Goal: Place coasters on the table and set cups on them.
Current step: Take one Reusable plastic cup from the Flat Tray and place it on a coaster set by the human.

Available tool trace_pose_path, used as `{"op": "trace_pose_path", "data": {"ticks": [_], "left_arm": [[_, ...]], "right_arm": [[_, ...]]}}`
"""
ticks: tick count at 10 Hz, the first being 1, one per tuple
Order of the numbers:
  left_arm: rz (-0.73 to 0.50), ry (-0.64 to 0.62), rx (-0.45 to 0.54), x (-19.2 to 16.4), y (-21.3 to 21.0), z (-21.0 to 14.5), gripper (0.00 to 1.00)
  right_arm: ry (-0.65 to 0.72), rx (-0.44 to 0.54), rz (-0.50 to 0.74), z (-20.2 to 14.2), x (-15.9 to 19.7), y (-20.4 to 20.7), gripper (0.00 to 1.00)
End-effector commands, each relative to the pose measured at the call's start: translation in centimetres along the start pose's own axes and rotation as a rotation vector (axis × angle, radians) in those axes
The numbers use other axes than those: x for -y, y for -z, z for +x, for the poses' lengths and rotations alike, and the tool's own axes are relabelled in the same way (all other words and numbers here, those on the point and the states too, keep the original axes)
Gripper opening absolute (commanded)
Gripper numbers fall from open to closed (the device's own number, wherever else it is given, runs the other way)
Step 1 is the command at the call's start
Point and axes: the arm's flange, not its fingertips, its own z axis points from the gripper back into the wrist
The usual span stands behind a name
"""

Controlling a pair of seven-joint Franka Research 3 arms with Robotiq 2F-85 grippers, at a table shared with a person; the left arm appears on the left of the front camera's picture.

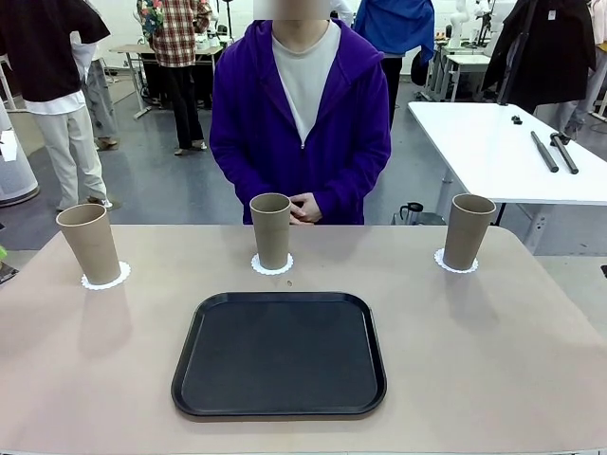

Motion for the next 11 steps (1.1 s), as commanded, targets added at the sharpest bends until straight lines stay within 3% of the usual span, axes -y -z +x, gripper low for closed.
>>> {"op": "trace_pose_path", "data": {"ticks": [1, 2, 3, 4, 5, 7, 8, 9, 10, 11], "left_arm": [[0.000, 0.000, 0.000, 0.0, 0.0, 0.0, 1.00], [0.046, -0.133, -0.003, 2.7, 0.7, -2.3, 1.00], [-0.004, -0.282, 0.048, 3.8, 1.2, -3.1, 1.00], [-0.020, -0.421, 0.036, 3.8, 0.5, -1.9, 1.00], [0.035, -0.500, 0.018, 5.6, 1.1, -3.7, 1.00], [0.076, -0.520, -0.006, 6.9, 1.2, -4.4, 1.00], [0.003, -0.474, 0.026, 4.7, 1.2, -4.0, 1.00], [0.032, -0.516, 0.027, 5.1, 0.5, -4.2, 1.00], [-0.327, -0.555, 0.206, 4.0, 0.4, -6.7, 1.00], [-0.508, -0.589, 0.344, 2.4, -0.2, -8.5, 1.00]], "right_arm": [[0.006, 0.000, 0.001, -0.1, -0.1, -0.1, 1.00], [0.006, 0.000, 0.001, -0.1, -0.1, -0.1, 1.00], [0.006, 0.000, 0.001, -0.1, -0.1, -0.1, 1.00], [0.006, 0.000, 0.001, -0.1, -0.1, -0.1, 1.00], [0.006, 0.000, 0.001, -0.1, -0.1, -0.1, 1.00], [0.006, 0.000, 0.001, -0.1, -0.1, -0.1, 1.00], [0.006, 0.000, 0.001, -0.1, -0.1, -0.1, 1.00], [0.006, 0.000, 0.001, -0.1, -0.1, -0.1, 1.00], [0.006, 0.000, 0.001, -0.1, -0.1, -0.1, 1.00], [0.006, 0.000, 0.001, -0.1, -0.1, -0.1, 1.00]]}}
